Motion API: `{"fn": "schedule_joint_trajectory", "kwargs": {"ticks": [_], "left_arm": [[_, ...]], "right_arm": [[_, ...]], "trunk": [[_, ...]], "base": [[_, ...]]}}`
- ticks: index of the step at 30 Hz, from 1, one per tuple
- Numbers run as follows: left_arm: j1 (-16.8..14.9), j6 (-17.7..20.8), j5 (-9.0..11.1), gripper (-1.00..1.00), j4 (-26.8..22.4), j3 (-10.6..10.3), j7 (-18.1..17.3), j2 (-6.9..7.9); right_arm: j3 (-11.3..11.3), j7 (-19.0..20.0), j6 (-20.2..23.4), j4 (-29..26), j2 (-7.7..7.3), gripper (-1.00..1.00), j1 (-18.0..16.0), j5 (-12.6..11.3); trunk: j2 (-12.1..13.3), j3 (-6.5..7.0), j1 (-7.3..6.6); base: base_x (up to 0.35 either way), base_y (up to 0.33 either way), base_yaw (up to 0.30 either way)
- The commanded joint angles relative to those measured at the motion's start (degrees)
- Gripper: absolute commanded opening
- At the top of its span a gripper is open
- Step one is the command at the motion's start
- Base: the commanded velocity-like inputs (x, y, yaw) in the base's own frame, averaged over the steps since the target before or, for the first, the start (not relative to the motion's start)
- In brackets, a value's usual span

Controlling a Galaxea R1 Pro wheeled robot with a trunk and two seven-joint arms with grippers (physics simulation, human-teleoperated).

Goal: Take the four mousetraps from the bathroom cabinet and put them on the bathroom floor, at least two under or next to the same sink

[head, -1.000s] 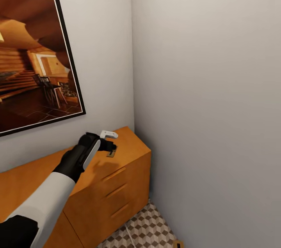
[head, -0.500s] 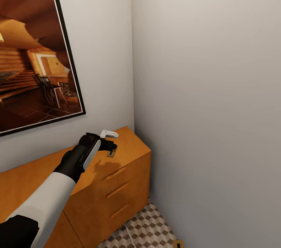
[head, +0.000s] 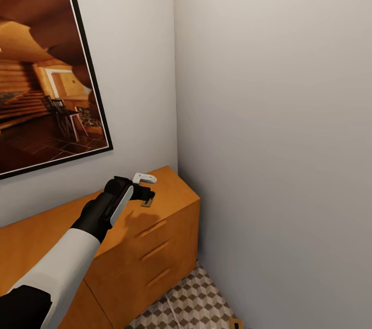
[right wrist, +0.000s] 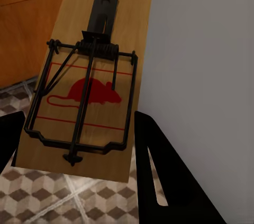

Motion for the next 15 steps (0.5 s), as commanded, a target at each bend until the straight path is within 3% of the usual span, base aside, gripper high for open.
{"fn": "schedule_joint_trajectory", "kwargs": {"ticks": [1,15], "left_arm": [[-0.1,0.2,0.3,1.0,-0.1,-0.2,0.2,0.07],[-0.1,0.2,0.3,1.0,0.0,-0.2,0.2,0.04]], "right_arm": [[0.1,-0.3,-0.1,0.1,0.01,-1.0,-0.1,0.4],[0.1,-0.3,-0.1,0.1,0.02,-1.0,-0.1,0.4]], "trunk": [[-0.1,-0.19,0.04],[-0.1,-1.08,0.04]], "base": [[0.0,0.0,0.0],[0.0,0.0,0.0]]}}
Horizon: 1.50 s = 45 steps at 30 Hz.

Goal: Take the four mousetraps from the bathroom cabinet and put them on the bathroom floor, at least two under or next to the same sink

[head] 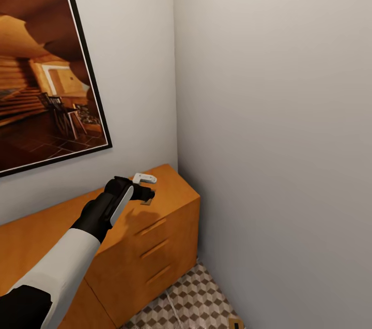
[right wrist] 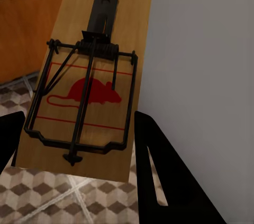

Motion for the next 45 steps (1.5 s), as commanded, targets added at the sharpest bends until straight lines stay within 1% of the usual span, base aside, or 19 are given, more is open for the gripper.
{"fn": "schedule_joint_trajectory", "kwargs": {"ticks": [1,7,15,30,33,35,37,38,39,40,41,42,44,45], "left_arm": [[-0.1,0.2,0.3,1.0,0.0,-0.2,0.2,0.07],[-0.1,0.2,0.3,1.0,0.0,-0.2,0.2,0.09],[-0.1,0.2,0.3,1.0,0.0,-0.2,0.2,0.09],[-0.1,0.2,0.3,1.0,0.1,-0.2,0.2,0.06],[-0.1,0.2,0.3,1.0,0.2,-0.2,0.2,0.06],[-0.1,0.2,0.4,1.0,0.2,-0.2,0.2,0.03],[-0.1,0.2,0.4,1.0,0.2,-0.2,0.2,0.02],[-0.1,0.2,0.4,1.0,0.2,-0.2,0.2,0.01],[-0.1,0.2,0.4,1.0,0.2,-0.2,0.2,0.01],[-0.1,0.2,0.4,1.0,0.2,-0.2,0.2,0.01],[-0.1,0.2,0.4,1.0,0.2,-0.2,0.2,0.0],[-0.1,0.2,0.4,1.0,0.2,-0.2,0.2,0.0],[-0.1,0.2,0.4,1.0,0.2,-0.2,0.2,0.0],[-0.1,0.2,0.4,1.0,0.1,-0.2,0.2,0.0]], "right_arm": [[0.1,-0.3,-0.1,0.1,0.01,-1.0,-0.1,0.4],[0.1,-0.3,-0.1,0.1,0.01,-1.0,-0.1,0.4],[0.1,-0.3,-0.1,0.1,0.01,-1.0,-0.1,0.4],[0.1,-0.3,0.0,0.5,0.01,-1.0,-0.1,0.3],[0.1,-0.4,0.5,0.8,0.21,-1.0,-0.1,0.3],[0.0,-0.5,1.8,1.0,0.44,-1.0,-0.1,0.3],[-0.1,-0.3,6.0,1.1,0.55,-1.0,-0.1,0.2],[-0.1,-0.2,7.5,1.1,0.58,-1.0,-0.1,0.2],[-0.1,0.2,10.4,1.1,0.65,-1.0,-0.1,0.2],[-0.1,0.6,11.8,1.2,0.7,-1.0,-0.1,0.2],[-0.1,1.8,14.2,1.2,0.8,-1.0,-0.1,0.1],[-0.1,2.5,15.1,1.2,0.83,-1.0,-0.1,0.1],[-0.1,5.7,17.4,1.4,0.81,-1.0,-0.1,0.0],[-0.1,6.4,17.7,1.4,0.79,-1.0,-0.1,0.0]], "trunk": [[-0.1,-0.2,0.03],[-0.1,-0.5,0.03],[-0.1,-0.56,0.03],[-0.1,-0.57,0.03],[-0.1,-0.57,0.03],[-0.1,-0.57,0.03],[-0.1,-0.57,0.03],[-0.1,-0.57,0.03],[-0.1,-0.57,0.03],[-0.1,-0.57,0.03],[-0.1,-0.57,0.03],[-0.1,-0.57,0.03],[-0.1,-0.57,0.03],[-0.1,-0.57,0.03]], "base": [[0.0,0.0,0.0],[0.0,0.0,0.0],[0.003,0.0,0.0],[0.091,0.0,0.0],[0.013,0.0,0.0],[0.006,0.0,0.0],[0.003,0.0,0.0],[0.002,0.0,0.0],[0.001,0.0,0.0],[0.0,0.0,0.0],[0.0,0.0,0.0],[0.0,0.0,0.0],[0.0,0.0,0.0],[0.0,0.0,0.0]]}}
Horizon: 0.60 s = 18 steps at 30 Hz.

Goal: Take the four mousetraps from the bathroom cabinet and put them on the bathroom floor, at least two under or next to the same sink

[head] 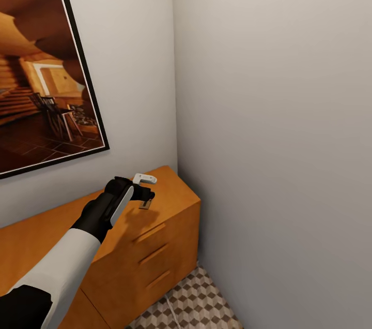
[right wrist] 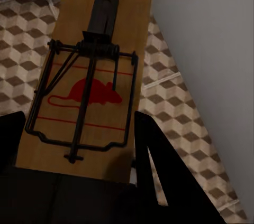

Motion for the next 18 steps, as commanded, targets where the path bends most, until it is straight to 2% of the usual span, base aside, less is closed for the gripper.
{"fn": "schedule_joint_trajectory", "kwargs": {"ticks": [1,8,18], "left_arm": [[-0.1,0.2,0.3,1.0,-0.1,-0.2,0.2,0.07],[-0.1,0.3,0.3,1.0,0.0,-0.2,0.2,0.13],[-0.1,0.3,0.4,1.0,0.2,-0.2,0.2,0.15]], "right_arm": [[0.1,0.3,0.2,0.1,0.0,-1.0,-0.1,0.3],[0.1,2.5,3.3,0.1,-0.1,-1.0,-0.1,-0.6],[0.1,2.8,4.0,0.1,-0.06,-1.0,-0.1,-0.9]], "trunk": [[-0.1,-0.13,0.04],[-0.1,-0.13,0.04],[-0.1,-0.13,0.04]], "base": [[0.0,0.0,0.0],[0.0,0.0,0.0],[0.005,0.0,0.0]]}}
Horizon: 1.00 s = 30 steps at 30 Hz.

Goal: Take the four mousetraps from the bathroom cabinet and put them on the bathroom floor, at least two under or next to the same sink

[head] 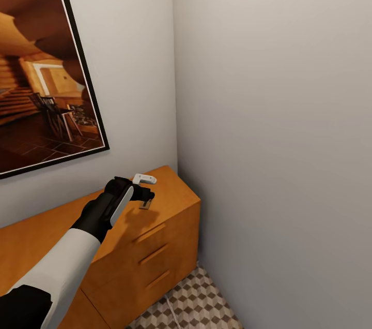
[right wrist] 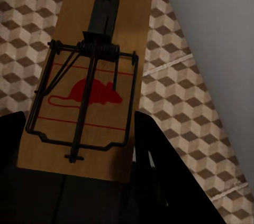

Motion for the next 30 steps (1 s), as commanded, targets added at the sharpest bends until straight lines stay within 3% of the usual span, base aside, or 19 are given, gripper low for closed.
{"fn": "schedule_joint_trajectory", "kwargs": {"ticks": [1,12,20,30], "left_arm": [[-0.1,0.2,0.4,1.0,0.0,-0.2,0.2,0.07],[-0.1,0.2,0.5,1.0,0.3,-0.2,-0.1,0.07],[-0.1,0.1,0.6,1.0,0.8,-0.1,-4.2,0.1],[-0.1,-1.9,0.6,1.0,2.1,-0.1,-5.4,0.07]], "right_arm": [[0.3,-0.4,-0.1,0.1,0.02,-1.0,-0.1,0.2],[0.3,-0.3,0.0,0.1,0.02,-1.0,-0.1,0.2],[0.3,-0.3,0.0,0.1,0.02,-1.0,-0.1,0.2],[0.3,-0.3,0.0,0.1,0.02,-1.0,-0.1,0.2]], "trunk": [[-0.1,-0.13,0.04],[-0.1,-0.13,0.04],[-0.1,-0.13,0.04],[-0.1,-0.13,0.04]], "base": [[0.056,0.0,0.0],[0.06,0.0,0.0],[0.004,0.0,0.0],[0.0,0.0,0.0]]}}
